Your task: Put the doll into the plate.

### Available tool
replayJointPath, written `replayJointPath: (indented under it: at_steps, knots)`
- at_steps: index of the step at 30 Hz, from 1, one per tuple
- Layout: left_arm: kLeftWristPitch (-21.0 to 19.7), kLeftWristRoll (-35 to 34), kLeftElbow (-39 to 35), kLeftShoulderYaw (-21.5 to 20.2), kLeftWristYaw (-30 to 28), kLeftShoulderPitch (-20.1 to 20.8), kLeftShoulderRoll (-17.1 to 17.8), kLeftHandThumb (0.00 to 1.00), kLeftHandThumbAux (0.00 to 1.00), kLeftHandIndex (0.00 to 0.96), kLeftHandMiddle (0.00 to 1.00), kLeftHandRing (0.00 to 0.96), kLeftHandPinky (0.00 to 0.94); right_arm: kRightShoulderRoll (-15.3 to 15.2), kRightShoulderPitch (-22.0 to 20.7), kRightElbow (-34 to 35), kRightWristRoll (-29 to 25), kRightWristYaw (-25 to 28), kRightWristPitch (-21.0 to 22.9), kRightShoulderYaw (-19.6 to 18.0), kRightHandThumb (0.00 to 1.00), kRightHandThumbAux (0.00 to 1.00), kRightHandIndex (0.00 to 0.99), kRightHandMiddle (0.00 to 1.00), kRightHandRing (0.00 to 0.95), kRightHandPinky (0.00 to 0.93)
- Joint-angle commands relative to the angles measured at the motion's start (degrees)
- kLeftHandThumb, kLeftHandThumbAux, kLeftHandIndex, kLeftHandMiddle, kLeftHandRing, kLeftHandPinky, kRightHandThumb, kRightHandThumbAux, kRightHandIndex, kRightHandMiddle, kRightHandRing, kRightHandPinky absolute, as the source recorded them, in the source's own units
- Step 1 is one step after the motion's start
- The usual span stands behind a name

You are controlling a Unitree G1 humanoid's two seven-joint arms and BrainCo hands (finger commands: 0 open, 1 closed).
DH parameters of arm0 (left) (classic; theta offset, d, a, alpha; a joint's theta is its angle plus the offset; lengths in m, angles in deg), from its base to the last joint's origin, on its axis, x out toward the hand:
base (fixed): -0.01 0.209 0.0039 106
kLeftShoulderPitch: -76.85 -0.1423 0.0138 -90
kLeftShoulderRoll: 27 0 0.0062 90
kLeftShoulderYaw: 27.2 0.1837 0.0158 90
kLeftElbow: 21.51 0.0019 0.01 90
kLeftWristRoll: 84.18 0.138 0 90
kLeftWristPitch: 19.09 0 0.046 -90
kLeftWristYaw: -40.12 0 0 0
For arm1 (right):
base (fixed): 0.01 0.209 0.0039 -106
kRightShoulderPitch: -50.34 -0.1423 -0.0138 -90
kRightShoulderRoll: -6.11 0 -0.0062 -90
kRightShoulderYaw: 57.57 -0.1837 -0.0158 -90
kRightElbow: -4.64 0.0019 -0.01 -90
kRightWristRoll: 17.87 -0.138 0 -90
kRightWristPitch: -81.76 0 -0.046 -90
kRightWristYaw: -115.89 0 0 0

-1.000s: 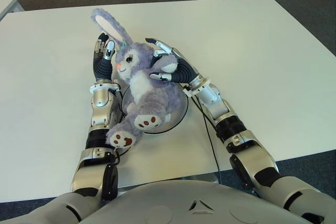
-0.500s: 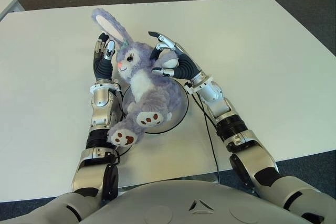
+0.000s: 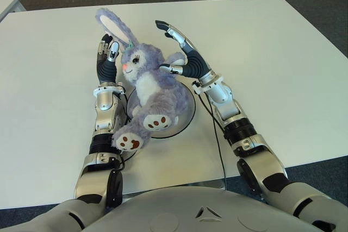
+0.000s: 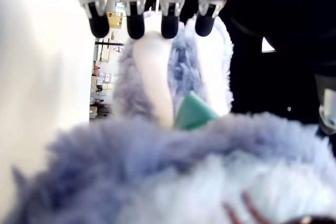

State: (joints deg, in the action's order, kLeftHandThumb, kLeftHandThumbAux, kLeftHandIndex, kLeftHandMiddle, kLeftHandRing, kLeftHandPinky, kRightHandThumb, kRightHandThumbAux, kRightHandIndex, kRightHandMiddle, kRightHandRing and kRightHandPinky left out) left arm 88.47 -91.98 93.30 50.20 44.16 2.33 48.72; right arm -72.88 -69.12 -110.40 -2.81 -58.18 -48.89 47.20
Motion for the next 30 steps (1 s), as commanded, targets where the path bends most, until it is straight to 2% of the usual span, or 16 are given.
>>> replayJointPath:
  at_steps: [1, 13, 24, 30]
  knots:
    - [0.4, -0.1, 4.7, 0.1, 0.7, -5.7, -3.0, 0.0, 0.401, 0.0, 0.074, 0.068, 0.014, -0.2, 0.1, 1.4, -1.3, 1.1, 1.6, -0.6, 0.179, 0.411, 0.0, 0.0, 0.0, 0.0]
    - [0.3, 0.2, 4.6, 0.2, 0.7, -5.7, -2.7, 0.0, 0.395, 0.0, 0.063, 0.054, 0.007, -0.1, 0.7, 5.2, -2.4, 1.6, 4.5, -1.2, 0.169, 0.455, 0.0, 0.0, 0.0, 0.0]
    - [-0.5, 0.4, 4.6, 0.1, 1.4, -5.5, -2.7, 0.0, 0.403, 0.0, 0.066, 0.066, 0.045, 0.7, 1.4, 8.6, -3.3, 1.2, 7.4, -2.3, 0.166, 0.479, 0.0, 0.0, 0.0, 0.0]
    - [-0.3, 1.2, 4.7, 0.3, 1.9, -5.5, -2.6, 0.0, 0.407, 0.0, 0.057, 0.052, 0.02, 1.1, 1.8, 10.3, -4.9, 1.5, 8.4, -3.0, 0.18, 0.508, 0.0, 0.0, 0.0, 0.0]
